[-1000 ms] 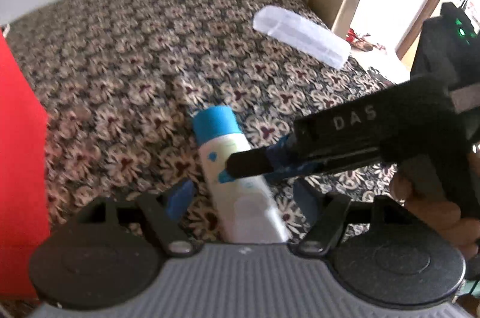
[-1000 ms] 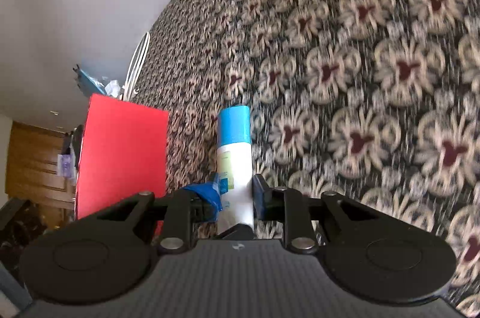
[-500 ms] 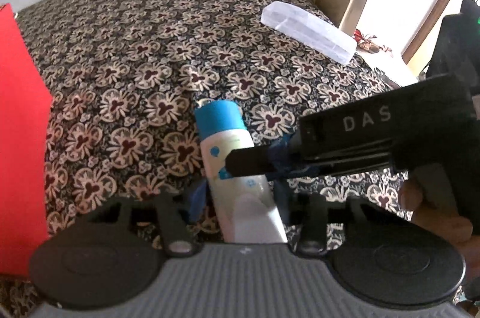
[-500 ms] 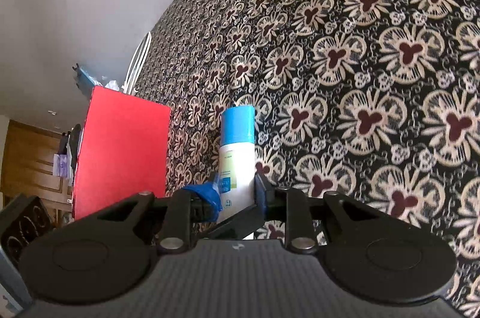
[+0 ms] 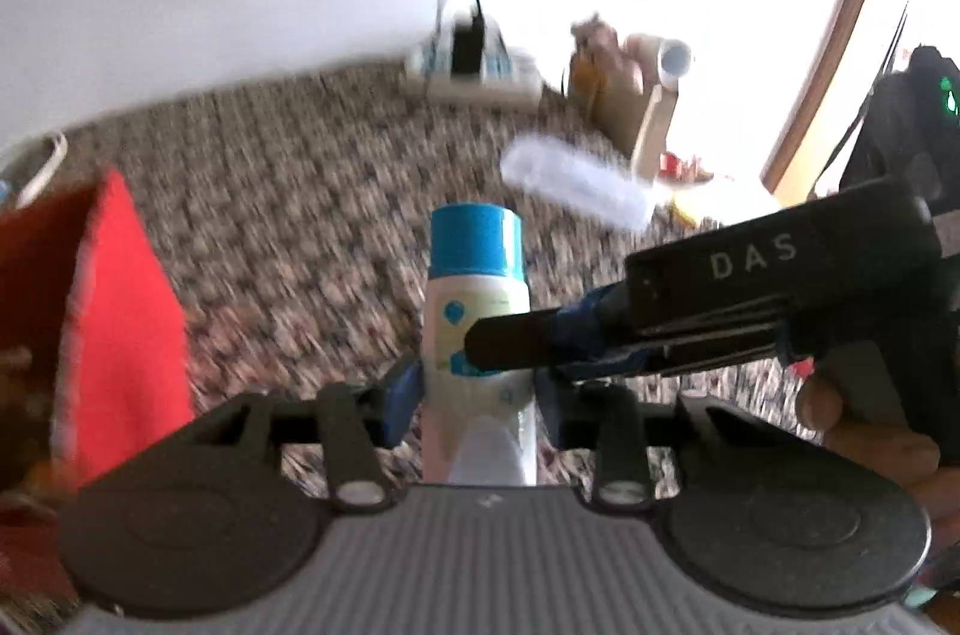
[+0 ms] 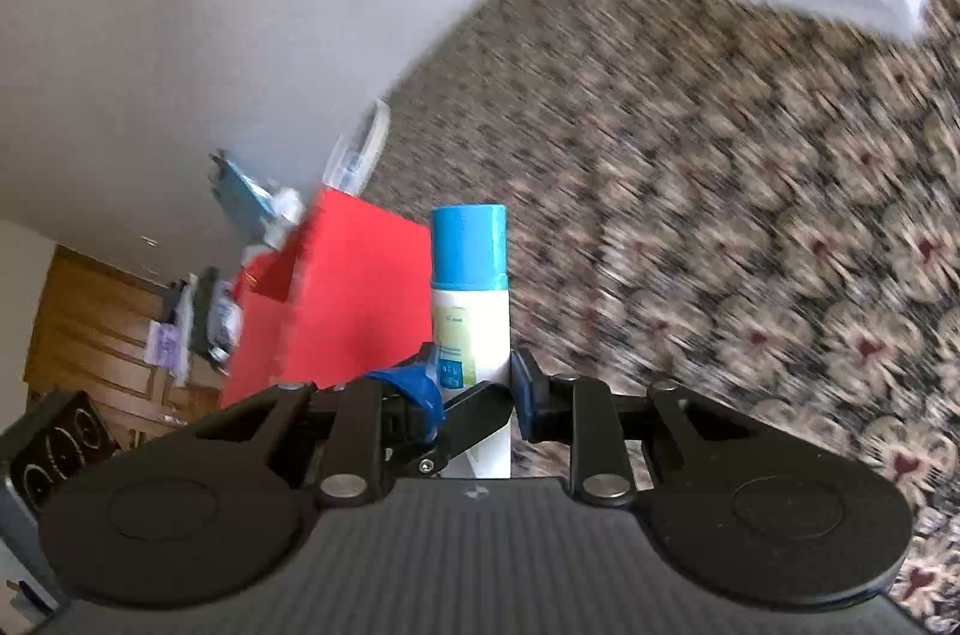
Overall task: Organize rigid objects
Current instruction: 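Carry the lotion bottle with the right gripper and lower it into the red box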
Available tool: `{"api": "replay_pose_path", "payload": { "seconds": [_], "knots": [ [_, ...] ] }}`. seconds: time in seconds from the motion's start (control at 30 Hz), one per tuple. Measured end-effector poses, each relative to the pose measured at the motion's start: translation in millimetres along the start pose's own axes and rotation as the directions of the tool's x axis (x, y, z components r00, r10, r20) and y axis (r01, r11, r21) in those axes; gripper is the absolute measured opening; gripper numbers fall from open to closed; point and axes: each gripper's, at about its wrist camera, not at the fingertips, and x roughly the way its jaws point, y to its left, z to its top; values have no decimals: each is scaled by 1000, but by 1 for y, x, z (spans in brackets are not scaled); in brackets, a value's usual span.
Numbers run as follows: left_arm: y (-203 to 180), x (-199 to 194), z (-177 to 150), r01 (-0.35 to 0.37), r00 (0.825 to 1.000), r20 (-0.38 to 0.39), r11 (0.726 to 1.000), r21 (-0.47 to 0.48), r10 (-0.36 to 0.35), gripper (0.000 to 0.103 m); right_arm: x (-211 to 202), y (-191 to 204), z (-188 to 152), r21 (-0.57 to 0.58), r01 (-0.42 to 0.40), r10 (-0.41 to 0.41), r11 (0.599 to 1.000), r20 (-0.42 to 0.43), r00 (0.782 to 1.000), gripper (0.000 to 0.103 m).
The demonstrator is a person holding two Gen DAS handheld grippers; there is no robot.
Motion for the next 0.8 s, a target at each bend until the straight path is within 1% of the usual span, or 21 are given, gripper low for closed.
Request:
{"api": "replay_pose_path", "payload": {
  "seconds": [0.1,0.17,0.27,0.33,0.37,0.47,0.57,0.63,0.7,0.8],
  "knots": [
    [22,-31,16,-4,997,72,1000,12,3,35,1,38,6,-48,-33,35,998,45,998,7],
    [38,-46,25,-18,994,108,1000,16,16,35,13,62,18,-94,-44,50,995,64,997,7],
    [76,-67,33,-46,988,149,999,-1,45,35,37,93,34,-160,-58,68,985,59,996,7],
    [106,-79,33,-67,985,157,998,-22,69,35,64,118,40,-197,-65,74,978,38,997,7],
    [122,-83,32,-78,985,153,996,-33,83,35,79,123,44,-213,-64,71,975,23,997,7],
    [167,-86,26,-99,987,117,991,-85,109,35,126,147,46,-256,-43,34,966,-37,999,7],
    [209,-82,17,-106,991,70,985,-136,117,35,169,159,44,-274,-21,-5,961,-95,996,7],
    [231,-74,14,-110,993,34,981,-162,117,35,193,161,43,-266,-7,-29,964,-132,991,7],
    [249,-62,12,-119,993,-25,975,-189,116,35,211,162,41,-246,12,-56,969,-173,983,7],
    [267,-51,5,-138,988,-95,967,-213,120,36,238,162,38,-230,53,-106,972,-224,969,7]
  ]
}}
